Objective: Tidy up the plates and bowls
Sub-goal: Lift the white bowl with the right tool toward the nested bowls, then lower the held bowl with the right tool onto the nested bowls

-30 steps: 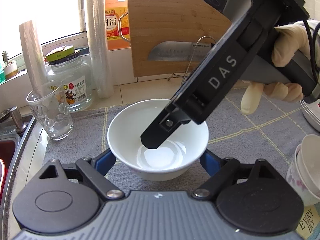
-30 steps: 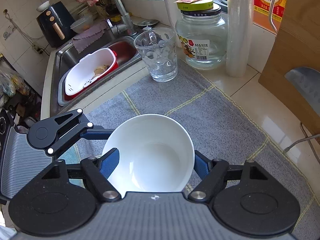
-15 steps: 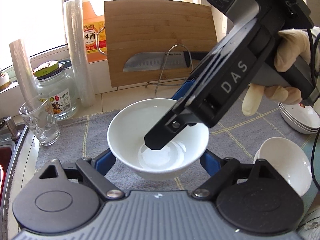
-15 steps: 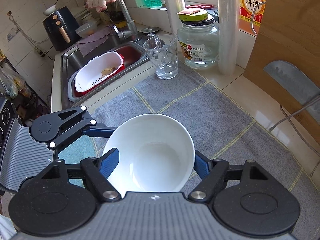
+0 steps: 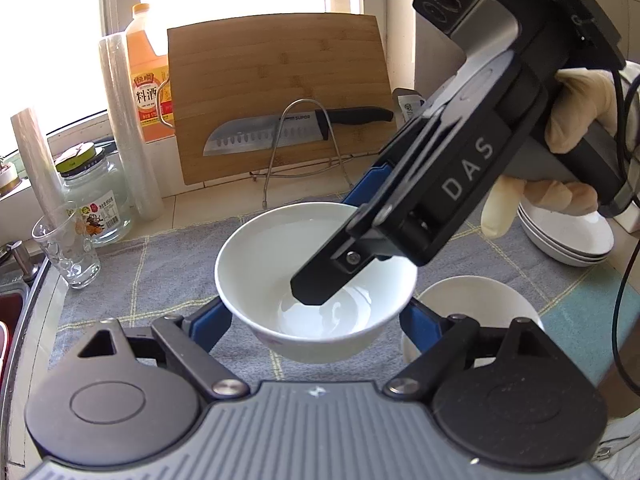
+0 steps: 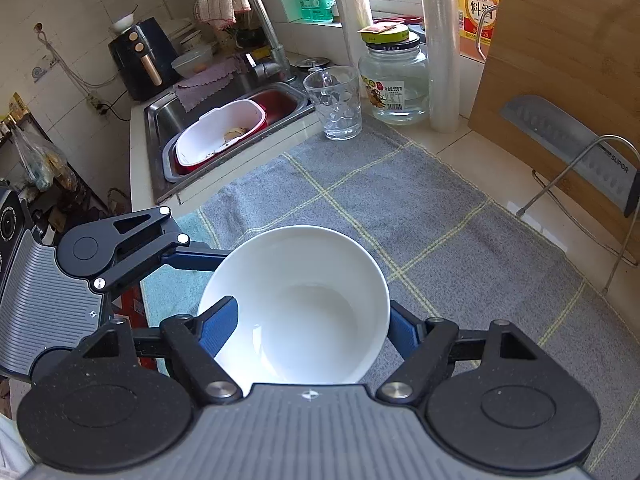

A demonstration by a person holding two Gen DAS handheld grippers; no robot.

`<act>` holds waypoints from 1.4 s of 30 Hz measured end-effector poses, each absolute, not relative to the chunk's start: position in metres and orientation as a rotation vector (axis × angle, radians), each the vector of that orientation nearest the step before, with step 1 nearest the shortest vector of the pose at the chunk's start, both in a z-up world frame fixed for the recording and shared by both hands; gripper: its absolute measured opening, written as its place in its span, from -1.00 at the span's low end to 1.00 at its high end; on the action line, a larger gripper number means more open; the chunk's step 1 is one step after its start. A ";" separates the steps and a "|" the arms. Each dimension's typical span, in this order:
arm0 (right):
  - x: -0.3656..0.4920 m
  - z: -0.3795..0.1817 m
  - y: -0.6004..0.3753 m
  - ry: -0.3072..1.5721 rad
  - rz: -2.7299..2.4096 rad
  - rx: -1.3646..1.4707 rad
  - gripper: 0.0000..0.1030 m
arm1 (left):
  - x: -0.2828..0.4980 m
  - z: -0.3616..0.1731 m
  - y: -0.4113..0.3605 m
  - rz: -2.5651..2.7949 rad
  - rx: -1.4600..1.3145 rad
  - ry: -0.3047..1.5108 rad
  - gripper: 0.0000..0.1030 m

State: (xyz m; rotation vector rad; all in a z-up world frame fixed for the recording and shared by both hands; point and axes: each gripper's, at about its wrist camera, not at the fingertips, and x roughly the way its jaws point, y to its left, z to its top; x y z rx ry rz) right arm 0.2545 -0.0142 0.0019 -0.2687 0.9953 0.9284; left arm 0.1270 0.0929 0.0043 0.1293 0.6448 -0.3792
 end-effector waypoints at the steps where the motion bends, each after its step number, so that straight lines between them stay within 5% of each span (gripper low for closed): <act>1: 0.251 0.004 -0.018 0.991 0.929 -0.269 0.62 | 0.124 0.006 0.089 -0.379 0.129 0.644 0.75; 42: 0.181 -0.014 -0.100 1.027 0.869 -0.265 0.62 | 0.071 -0.002 0.011 -0.453 0.110 0.732 0.75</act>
